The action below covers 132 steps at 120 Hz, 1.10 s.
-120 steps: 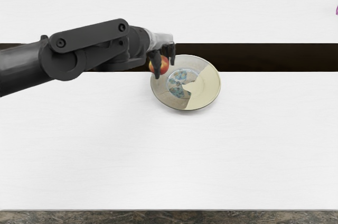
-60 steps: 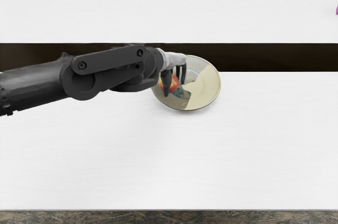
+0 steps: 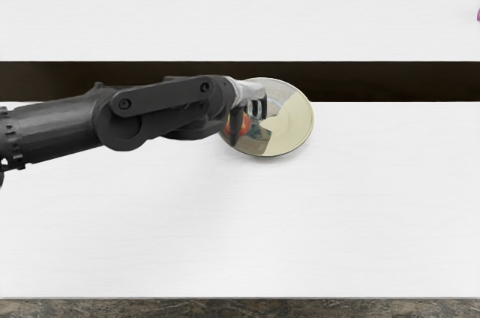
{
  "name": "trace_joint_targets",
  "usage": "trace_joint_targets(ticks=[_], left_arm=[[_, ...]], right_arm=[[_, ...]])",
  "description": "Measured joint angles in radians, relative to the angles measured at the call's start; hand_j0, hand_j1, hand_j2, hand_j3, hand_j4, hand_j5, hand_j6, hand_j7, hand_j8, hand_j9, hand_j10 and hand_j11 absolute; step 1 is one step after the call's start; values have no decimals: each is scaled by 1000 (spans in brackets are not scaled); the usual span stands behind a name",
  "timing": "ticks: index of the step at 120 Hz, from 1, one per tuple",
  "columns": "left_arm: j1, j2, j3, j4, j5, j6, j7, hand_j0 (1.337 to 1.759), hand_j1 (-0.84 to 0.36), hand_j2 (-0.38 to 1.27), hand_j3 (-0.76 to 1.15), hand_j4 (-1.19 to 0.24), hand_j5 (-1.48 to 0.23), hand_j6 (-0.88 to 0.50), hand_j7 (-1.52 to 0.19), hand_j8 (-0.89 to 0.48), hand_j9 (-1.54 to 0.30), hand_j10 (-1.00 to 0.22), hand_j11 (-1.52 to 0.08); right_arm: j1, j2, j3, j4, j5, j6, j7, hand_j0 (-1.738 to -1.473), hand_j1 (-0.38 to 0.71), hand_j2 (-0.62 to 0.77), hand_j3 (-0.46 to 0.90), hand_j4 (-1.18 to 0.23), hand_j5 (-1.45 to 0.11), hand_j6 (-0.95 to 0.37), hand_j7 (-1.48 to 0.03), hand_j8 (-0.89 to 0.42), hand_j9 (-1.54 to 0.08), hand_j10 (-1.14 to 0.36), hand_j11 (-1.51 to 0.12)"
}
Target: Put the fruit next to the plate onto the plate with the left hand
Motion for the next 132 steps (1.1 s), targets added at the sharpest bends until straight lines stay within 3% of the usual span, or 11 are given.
trace_joint_targets(ticks=[35,52,58,65,72,83,93,120,132], left_arm=[[-34,37,-57,-6,-33,-19,0,1658,156,74,0,-176,-236,-159,-233,-152,-232,-180,-235],[-39,164,-162,-12,-259,-179,0,1658,237,40,0,-102,-135,-94,-134,-90,-133,-104,-134],[-33,238,-193,-43,-361,-266,0,1658,255,33,0,-85,-113,-79,-112,-76,-111,-86,-112],[-31,367,-218,-136,-463,-327,0,1658,272,26,0,-70,-92,-65,-91,-63,-91,-71,-92],[-11,426,-234,-219,-546,-361,0,1658,284,21,0,-59,-77,-55,-76,-53,-76,-59,-77],[77,530,-280,-286,-643,-388,0,1658,297,15,0,-46,-60,-44,-60,-43,-59,-47,-60],[149,617,-354,-321,-690,-399,0,1658,306,12,0,-39,-50,-38,-50,-37,-50,-39,-50],[152,807,-424,-350,-841,-407,0,1658,316,7,0,-30,-37,-30,-37,-29,-37,-30,-37],[152,819,-429,-356,-876,-407,0,1658,318,6,0,-28,-35,-28,-34,-28,-34,-28,-34]], right_arm=[[0,0,-1,0,0,0,0,-1658,-349,0,0,0,0,0,0,0,0,0,0],[0,0,-1,0,-1,0,0,-1658,-349,0,0,0,0,0,0,0,0,0,0],[0,0,-1,0,-1,0,0,-1658,-349,0,0,0,0,0,0,0,0,0,0],[0,0,-1,0,-1,0,0,-1658,-349,0,0,0,0,0,0,0,0,0,0],[-1,0,-2,0,-1,0,0,-1658,-349,0,0,0,0,0,0,0,0,0,0],[0,0,-2,0,-1,0,0,-1658,-349,0,0,0,0,0,0,0,0,0,0],[0,0,-2,0,-1,0,0,-1658,-349,0,0,0,0,0,0,0,0,0,0],[1,0,0,0,-1,0,0,-1658,-349,0,0,0,0,0,0,0,0,0,0],[1,0,0,0,-1,0,0,-1658,-349,0,0,0,0,0,0,0,0,0,0]])
